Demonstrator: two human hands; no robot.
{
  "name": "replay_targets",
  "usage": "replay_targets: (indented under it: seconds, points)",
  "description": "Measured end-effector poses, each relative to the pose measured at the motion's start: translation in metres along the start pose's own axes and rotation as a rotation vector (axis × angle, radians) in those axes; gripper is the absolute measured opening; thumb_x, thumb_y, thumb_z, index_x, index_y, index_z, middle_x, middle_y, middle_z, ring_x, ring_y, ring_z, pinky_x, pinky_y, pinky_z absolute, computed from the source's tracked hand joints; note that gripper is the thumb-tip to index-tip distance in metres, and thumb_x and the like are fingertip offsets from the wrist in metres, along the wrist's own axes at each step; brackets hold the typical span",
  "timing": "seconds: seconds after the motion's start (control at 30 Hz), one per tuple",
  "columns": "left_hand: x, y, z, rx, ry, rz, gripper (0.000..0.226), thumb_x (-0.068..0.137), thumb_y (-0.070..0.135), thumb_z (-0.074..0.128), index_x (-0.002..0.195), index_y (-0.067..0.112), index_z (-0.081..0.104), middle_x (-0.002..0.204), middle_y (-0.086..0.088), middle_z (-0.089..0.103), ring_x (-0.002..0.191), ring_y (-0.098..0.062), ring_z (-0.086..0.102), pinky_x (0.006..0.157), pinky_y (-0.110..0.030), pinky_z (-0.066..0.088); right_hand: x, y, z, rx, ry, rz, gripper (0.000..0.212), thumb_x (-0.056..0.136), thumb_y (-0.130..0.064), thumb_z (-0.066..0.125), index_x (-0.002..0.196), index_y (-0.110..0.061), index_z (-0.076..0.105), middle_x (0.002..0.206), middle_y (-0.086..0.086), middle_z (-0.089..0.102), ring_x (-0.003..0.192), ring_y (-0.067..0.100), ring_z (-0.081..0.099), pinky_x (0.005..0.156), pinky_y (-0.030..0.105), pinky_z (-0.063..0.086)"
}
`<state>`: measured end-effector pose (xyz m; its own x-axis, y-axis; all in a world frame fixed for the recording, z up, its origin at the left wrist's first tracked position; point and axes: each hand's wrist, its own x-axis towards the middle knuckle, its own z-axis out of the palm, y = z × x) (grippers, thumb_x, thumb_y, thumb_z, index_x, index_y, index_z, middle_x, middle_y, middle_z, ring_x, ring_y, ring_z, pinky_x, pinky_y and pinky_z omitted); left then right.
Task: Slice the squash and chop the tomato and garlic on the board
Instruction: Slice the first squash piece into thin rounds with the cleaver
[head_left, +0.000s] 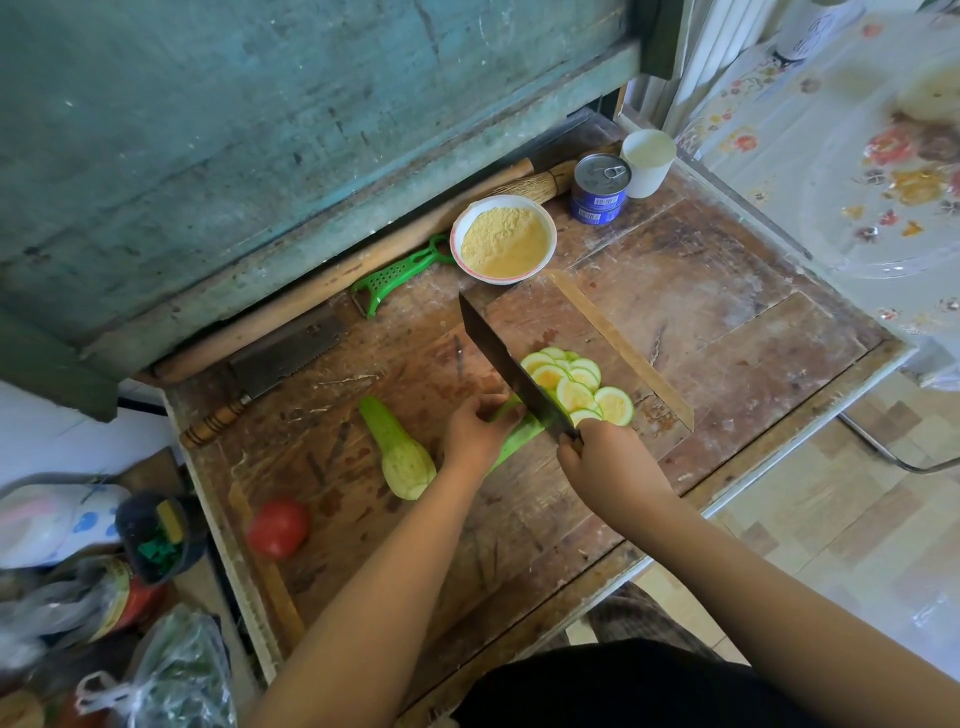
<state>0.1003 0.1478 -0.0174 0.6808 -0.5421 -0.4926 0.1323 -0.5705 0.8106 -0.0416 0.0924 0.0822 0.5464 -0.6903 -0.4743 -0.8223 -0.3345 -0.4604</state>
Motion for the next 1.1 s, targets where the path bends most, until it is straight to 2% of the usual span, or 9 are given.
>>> replay_targets:
  seconds: [0.1, 0.23, 0.33, 0.47, 0.8, 0.97, 1.1]
  points:
    - [0.000, 0.002, 0.000, 0.010, -0.007, -0.012, 0.019, 0.075, 0.032, 0.079, 0.080, 0.032, 0.061, 0.090, 0.010, 0.067, 0.092, -0.015, 0.064, 0.088, -0.040, 0.052, 0.003, -0.002, 0.000, -0.024, -0.026, 0.011, 0.039, 0.099, -0.027, 0.041, 0.062, -0.012, 0.039, 0.058, 0.005, 0.044, 0.050, 0.020, 0.041, 0.044, 0.027, 0.027]
    - [0.000, 0.002, -0.001, 0.016, -0.024, 0.004, 0.023, 0.076, 0.031, 0.078, 0.093, 0.024, 0.064, 0.099, 0.003, 0.067, 0.097, -0.017, 0.063, 0.088, -0.037, 0.050, 0.008, -0.003, 0.004, -0.036, -0.046, 0.038, 0.038, 0.099, -0.026, 0.040, 0.063, -0.011, 0.039, 0.062, 0.005, 0.045, 0.055, 0.024, 0.044, 0.045, 0.027, 0.027]
    - [0.000, 0.002, -0.002, 0.008, -0.028, -0.010, 0.022, 0.078, 0.031, 0.077, 0.092, 0.025, 0.062, 0.097, 0.006, 0.064, 0.096, -0.015, 0.061, 0.086, -0.032, 0.048, 0.015, -0.003, 0.008, -0.034, -0.066, 0.061, 0.036, 0.098, -0.028, 0.040, 0.068, -0.009, 0.043, 0.068, 0.007, 0.048, 0.060, 0.026, 0.047, 0.045, 0.027, 0.029]
    - [-0.001, 0.004, -0.001, 0.037, -0.026, -0.004, 0.021, 0.079, 0.031, 0.075, 0.093, 0.025, 0.061, 0.094, 0.009, 0.062, 0.093, -0.011, 0.058, 0.078, -0.025, 0.042, 0.023, -0.003, 0.014, -0.037, -0.088, 0.087, 0.038, 0.099, -0.028, 0.040, 0.064, -0.014, 0.036, 0.066, 0.004, 0.044, 0.053, 0.019, 0.040, 0.045, 0.026, 0.026]
    - [-0.003, 0.003, -0.004, 0.052, -0.039, 0.002, 0.025, 0.079, 0.037, 0.074, 0.097, 0.025, 0.063, 0.098, 0.010, 0.063, 0.096, -0.011, 0.060, 0.081, -0.025, 0.045, 0.032, -0.001, 0.014, 0.039, -0.094, 0.116, 0.037, 0.097, -0.026, 0.043, 0.063, -0.012, 0.037, 0.063, 0.004, 0.044, 0.052, 0.019, 0.039, 0.045, 0.027, 0.027]
    - [-0.005, 0.005, -0.006, 0.041, -0.069, 0.002, 0.023, 0.082, 0.035, 0.071, 0.098, 0.022, 0.063, 0.102, 0.008, 0.064, 0.098, -0.012, 0.060, 0.090, -0.032, 0.049, 0.017, -0.005, -0.002, 0.089, -0.039, 0.058, 0.038, 0.096, -0.023, 0.045, 0.061, -0.011, 0.036, 0.057, 0.005, 0.040, 0.051, 0.021, 0.037, 0.047, 0.028, 0.028]
    - [-0.005, 0.006, -0.007, 0.029, -0.067, 0.007, 0.017, 0.082, 0.031, 0.072, 0.093, 0.023, 0.061, 0.093, 0.011, 0.062, 0.092, -0.010, 0.059, 0.085, -0.029, 0.048, 0.010, -0.008, -0.009, 0.068, -0.018, 0.017, 0.039, 0.097, -0.023, 0.045, 0.060, -0.013, 0.035, 0.056, 0.004, 0.040, 0.050, 0.021, 0.037, 0.047, 0.028, 0.028]
